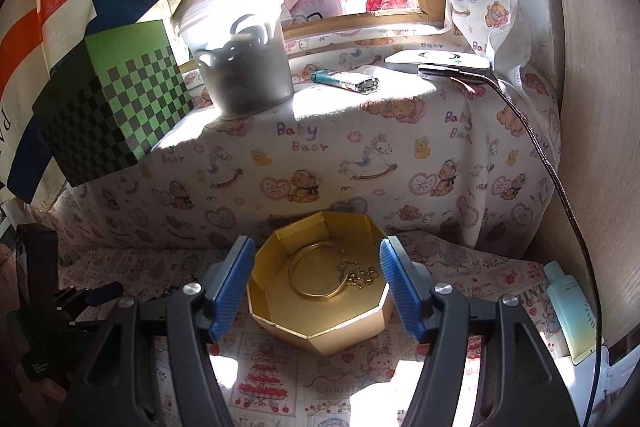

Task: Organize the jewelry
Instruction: 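Lower the left tool onto the red string bracelet and grasp it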

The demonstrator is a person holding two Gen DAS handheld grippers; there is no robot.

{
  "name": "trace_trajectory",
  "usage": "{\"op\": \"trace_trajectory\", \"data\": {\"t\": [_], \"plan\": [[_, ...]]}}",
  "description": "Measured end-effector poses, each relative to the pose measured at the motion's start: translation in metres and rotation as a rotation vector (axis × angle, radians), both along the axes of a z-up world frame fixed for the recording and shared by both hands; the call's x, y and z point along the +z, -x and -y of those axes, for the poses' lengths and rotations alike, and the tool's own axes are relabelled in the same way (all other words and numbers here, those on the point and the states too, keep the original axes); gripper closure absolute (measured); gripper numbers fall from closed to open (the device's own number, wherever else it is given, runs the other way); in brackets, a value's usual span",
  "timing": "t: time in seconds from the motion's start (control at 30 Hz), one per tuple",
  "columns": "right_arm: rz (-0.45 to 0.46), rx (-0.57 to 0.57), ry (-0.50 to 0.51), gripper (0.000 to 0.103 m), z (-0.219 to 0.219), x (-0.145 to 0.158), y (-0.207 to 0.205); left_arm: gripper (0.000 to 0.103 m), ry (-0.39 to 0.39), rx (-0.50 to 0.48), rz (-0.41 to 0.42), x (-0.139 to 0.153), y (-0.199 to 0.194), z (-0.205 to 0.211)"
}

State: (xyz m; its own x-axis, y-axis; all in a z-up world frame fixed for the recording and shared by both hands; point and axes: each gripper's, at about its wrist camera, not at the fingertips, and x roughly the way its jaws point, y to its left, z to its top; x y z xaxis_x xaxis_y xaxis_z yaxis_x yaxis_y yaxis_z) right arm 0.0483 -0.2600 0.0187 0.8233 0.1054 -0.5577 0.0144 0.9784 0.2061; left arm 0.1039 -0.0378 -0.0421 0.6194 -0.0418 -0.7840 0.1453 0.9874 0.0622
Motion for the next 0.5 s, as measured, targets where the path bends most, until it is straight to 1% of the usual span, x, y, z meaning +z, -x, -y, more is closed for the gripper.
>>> {"op": "trace_trajectory", "data": {"t": [0.07,0.13,0.2,0.23,0.27,0.3,0.33,0.37,0.4,0.43,0.5], "plan": [[-0.007,-0.005,0.010,0.040,-0.001,-0.001,-0.001,0.037,-0.003,-0.009,-0.016,-0.003,-0.001,0.007],[-0.014,-0.009,0.014,0.040,-0.001,-0.003,-0.003,0.048,0.010,-0.015,-0.052,-0.008,-0.003,0.011],[-0.023,-0.014,0.015,0.040,0.000,-0.004,-0.004,0.051,0.038,-0.003,-0.080,-0.013,-0.004,0.011],[-0.026,-0.017,0.015,0.040,0.000,-0.004,-0.004,0.055,0.046,0.004,-0.075,-0.014,-0.003,0.013],[-0.029,-0.020,0.015,0.040,0.000,-0.005,-0.005,0.057,0.036,0.000,-0.075,-0.015,-0.003,0.014],[-0.031,-0.023,0.014,0.040,0.001,-0.005,-0.005,0.067,0.033,-0.006,-0.069,-0.015,-0.002,0.015],[-0.034,-0.024,0.013,0.040,0.001,-0.005,-0.005,0.072,0.032,-0.004,-0.069,-0.014,-0.001,0.014],[-0.036,-0.026,0.013,0.040,0.001,-0.005,-0.006,0.080,0.035,0.000,-0.067,-0.014,0.000,0.014],[-0.039,-0.024,0.009,0.039,0.002,-0.006,-0.006,0.092,0.033,0.008,-0.066,-0.014,0.000,0.014],[-0.045,-0.020,0.000,0.039,0.003,-0.006,-0.007,0.099,0.033,0.019,-0.064,-0.013,-0.001,0.010],[-0.059,-0.022,-0.018,0.039,0.006,-0.008,-0.008,0.099,0.060,0.027,-0.071,-0.011,-0.001,0.004]]}}
